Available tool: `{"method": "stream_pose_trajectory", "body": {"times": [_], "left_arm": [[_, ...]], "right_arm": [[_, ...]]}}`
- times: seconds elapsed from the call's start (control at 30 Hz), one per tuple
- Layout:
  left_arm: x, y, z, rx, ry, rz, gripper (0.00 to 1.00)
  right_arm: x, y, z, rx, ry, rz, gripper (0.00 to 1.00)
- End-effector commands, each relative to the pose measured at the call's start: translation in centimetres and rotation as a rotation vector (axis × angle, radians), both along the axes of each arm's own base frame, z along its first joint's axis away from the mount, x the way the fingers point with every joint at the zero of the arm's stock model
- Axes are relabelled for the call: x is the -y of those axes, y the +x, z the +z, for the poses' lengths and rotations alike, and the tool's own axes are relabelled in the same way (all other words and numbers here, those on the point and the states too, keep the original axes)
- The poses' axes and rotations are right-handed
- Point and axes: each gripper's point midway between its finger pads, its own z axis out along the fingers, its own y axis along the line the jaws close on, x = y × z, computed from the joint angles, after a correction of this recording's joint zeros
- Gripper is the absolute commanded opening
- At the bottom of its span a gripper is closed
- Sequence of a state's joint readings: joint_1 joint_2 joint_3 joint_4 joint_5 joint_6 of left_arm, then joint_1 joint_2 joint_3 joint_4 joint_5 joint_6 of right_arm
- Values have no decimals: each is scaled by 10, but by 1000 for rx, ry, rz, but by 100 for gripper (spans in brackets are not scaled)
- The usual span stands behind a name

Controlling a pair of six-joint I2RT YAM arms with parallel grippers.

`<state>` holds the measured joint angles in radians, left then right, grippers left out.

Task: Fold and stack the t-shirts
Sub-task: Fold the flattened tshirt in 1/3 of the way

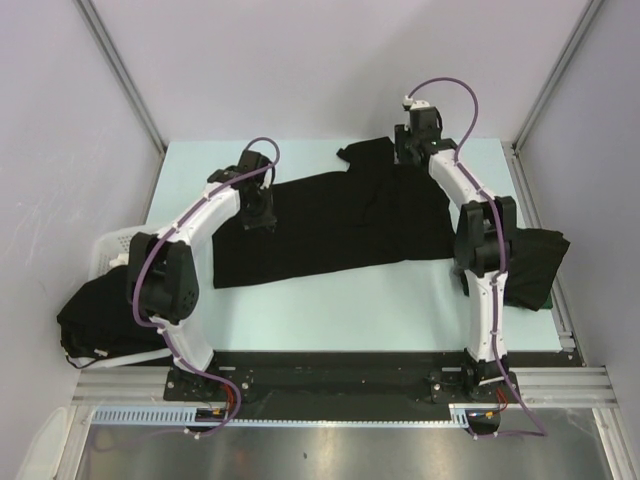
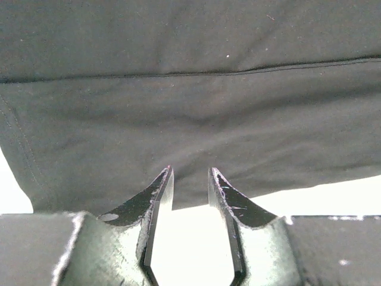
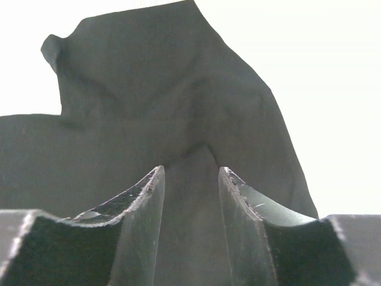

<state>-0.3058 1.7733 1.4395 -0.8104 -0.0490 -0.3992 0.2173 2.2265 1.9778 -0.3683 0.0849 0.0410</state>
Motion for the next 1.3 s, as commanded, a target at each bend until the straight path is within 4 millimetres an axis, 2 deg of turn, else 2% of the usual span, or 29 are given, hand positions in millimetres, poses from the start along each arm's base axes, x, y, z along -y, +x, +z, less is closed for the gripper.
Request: {"method": "stream_pose_trajectory", "body": {"times": [0.0, 0.1, 0.17, 0.2, 0.3, 0.37, 0.43, 0.53, 0.6, 0.63, 0.8, 1.07, 1.27], "left_arm": [[4, 2, 18, 22, -7, -12, 36], [10, -2, 22, 31, -17, -29, 36], [12, -6, 23, 25, -16, -39, 36], [12, -9, 23, 17, -11, -38, 36], [13, -14, 24, 21, 0, -37, 37], [12, -15, 27, 20, 5, -15, 37], [15, -15, 31, 27, 2, 1, 37], [19, -15, 37, 27, 13, 16, 38], [20, -17, 41, 19, 28, 25, 38], [23, -19, 42, 15, 30, 30, 38], [33, -24, 50, 10, 39, 15, 38], [37, -18, 48, -7, 61, 0, 38], [41, -19, 41, -20, 58, -13, 38]], "right_arm": [[-2, 39, 29, 95, 58, 37, 49], [-17, 62, 32, 141, 80, 99, 51], [-16, 73, 31, 170, 87, 107, 53], [-17, 78, 24, 174, 101, 115, 54], [-14, 91, 22, 213, 142, 125, 55], [-12, 101, 14, 227, 188, 120, 56], [-4, 108, 0, 223, 239, 110, 55], [6, 120, -5, 257, 305, 104, 53], [11, 124, -8, 262, 349, 95, 52], [19, 127, -13, 262, 360, 81, 52], [25, 134, -19, 281, 405, 71, 51], [24, 134, -29, 267, 427, 63, 51], [17, 129, -44, 223, 439, 71, 51]]}}
